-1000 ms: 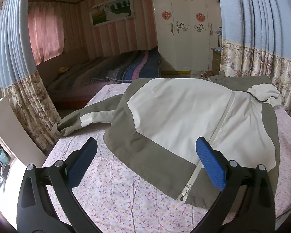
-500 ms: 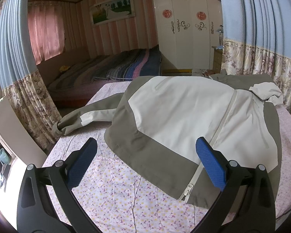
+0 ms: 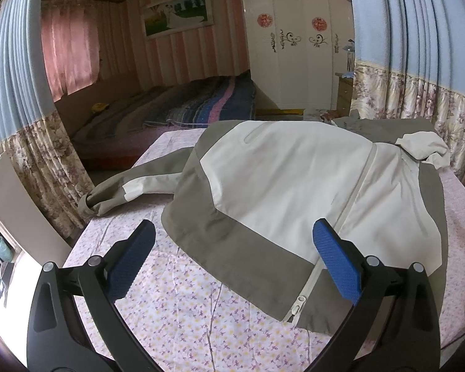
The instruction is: Fold large clothes
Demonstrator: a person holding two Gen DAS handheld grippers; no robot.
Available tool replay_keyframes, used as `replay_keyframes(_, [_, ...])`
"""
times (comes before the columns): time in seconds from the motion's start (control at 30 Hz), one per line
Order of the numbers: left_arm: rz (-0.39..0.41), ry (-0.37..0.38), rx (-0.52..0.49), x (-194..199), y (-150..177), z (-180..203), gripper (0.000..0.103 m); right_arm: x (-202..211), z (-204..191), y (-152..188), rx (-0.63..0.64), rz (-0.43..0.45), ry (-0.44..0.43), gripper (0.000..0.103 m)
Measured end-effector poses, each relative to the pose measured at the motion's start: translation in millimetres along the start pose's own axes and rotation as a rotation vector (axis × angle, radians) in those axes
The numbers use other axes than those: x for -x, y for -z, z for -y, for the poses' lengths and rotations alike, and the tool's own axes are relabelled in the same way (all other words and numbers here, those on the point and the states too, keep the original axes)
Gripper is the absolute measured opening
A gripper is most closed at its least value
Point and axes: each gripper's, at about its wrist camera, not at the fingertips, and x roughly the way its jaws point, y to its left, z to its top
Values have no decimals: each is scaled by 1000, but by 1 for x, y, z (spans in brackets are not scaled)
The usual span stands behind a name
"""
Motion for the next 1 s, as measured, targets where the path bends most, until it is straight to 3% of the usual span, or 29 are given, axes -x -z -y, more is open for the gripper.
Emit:
replay_keyframes(0.83, [-27,28,0,-16,0,-2,100,2,3,10,5,51,-11,101])
replay_keyframes(1.0, [16,59,-39,-17,2,-5,100,7,-2,15,20,63,3,101])
